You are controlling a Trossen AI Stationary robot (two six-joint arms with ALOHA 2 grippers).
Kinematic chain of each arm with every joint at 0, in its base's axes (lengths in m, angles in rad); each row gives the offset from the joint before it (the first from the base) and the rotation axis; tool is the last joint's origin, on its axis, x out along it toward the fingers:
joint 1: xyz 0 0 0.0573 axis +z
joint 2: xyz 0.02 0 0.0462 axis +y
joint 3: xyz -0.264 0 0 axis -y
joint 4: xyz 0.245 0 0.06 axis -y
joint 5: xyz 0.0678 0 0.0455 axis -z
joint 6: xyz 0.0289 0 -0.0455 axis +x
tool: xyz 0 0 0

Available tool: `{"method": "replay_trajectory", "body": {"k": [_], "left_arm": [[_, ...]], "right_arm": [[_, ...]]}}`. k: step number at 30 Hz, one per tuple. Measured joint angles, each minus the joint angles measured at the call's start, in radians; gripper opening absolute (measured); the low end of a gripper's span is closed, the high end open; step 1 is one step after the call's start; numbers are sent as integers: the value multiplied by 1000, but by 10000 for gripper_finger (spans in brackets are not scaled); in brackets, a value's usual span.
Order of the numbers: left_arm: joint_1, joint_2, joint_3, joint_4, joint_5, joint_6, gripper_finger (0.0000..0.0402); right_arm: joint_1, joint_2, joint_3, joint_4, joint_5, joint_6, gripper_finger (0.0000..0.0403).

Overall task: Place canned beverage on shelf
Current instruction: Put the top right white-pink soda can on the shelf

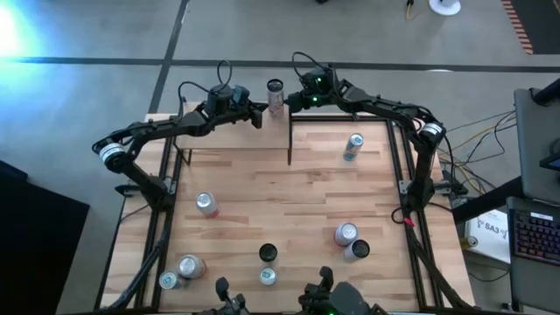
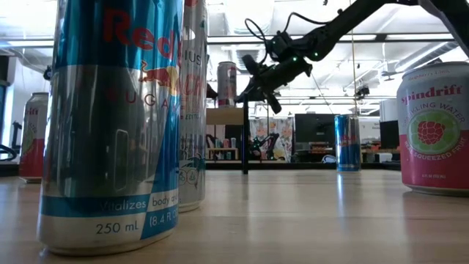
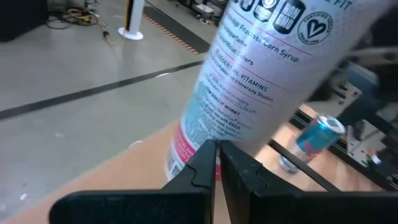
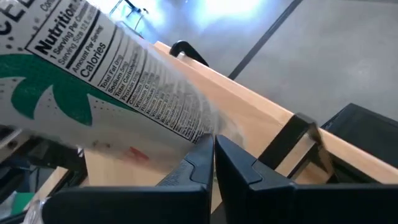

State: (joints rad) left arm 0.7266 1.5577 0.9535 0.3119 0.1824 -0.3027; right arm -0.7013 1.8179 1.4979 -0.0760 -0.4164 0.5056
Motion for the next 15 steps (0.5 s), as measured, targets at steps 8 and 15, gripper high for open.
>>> {"method": "replay_trajectory", "body": {"k": [8,15], "left_arm": [[37,0,0,3,14,-2,1],[35,0,0,2,50,-2,1]], "right_arm": [[26,0,0,-46,-8,0,9],[18,-2,0,-49,29,0,9]]}}
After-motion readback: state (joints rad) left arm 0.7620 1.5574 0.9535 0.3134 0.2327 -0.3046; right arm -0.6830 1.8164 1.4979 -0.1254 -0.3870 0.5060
